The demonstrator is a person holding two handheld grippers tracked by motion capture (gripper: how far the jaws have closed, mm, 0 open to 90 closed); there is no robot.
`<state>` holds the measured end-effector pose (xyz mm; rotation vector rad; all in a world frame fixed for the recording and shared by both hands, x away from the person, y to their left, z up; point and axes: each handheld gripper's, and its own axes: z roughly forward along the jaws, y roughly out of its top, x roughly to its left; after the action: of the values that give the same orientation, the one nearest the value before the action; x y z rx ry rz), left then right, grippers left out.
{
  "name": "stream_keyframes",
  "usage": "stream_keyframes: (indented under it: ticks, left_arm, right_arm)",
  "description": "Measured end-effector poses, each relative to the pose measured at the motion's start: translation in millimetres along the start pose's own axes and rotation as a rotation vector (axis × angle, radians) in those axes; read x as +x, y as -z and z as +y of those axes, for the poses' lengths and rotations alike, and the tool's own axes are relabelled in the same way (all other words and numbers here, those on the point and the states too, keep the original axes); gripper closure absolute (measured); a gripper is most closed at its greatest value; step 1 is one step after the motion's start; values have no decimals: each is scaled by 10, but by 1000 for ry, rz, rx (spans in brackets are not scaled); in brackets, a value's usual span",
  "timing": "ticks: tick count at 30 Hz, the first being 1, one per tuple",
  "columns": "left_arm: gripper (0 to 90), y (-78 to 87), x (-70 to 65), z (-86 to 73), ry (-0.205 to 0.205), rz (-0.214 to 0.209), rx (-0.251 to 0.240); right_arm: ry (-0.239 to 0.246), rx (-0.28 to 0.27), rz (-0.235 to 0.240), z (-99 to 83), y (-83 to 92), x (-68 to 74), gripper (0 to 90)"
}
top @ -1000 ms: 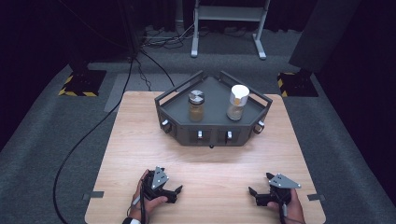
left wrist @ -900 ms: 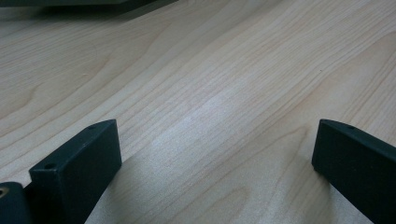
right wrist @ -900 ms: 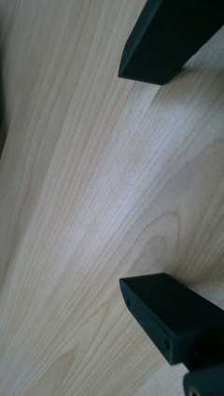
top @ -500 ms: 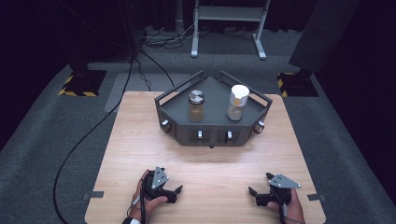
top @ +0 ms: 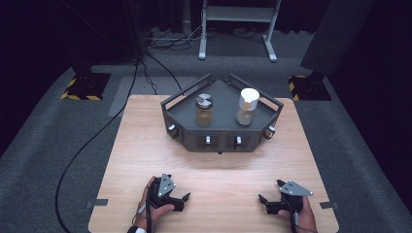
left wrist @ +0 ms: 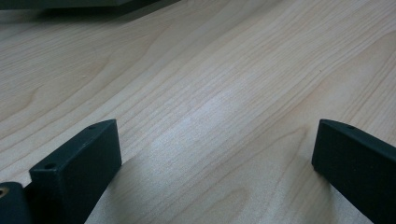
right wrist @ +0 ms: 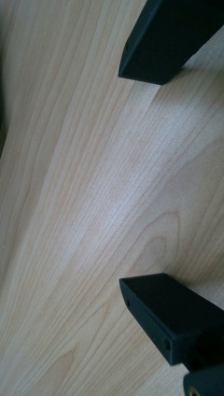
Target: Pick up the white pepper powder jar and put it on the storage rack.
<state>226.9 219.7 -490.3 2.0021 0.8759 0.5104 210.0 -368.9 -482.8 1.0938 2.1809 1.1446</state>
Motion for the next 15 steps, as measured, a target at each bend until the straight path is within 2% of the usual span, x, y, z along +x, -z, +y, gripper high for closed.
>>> stream_keyframes:
  ticks: [15]
  left_arm:
    - [11, 5, -25, -9, 1, 11, -4]
  right_arm:
    - [6, -2, -2, -4, 3, 7, 16]
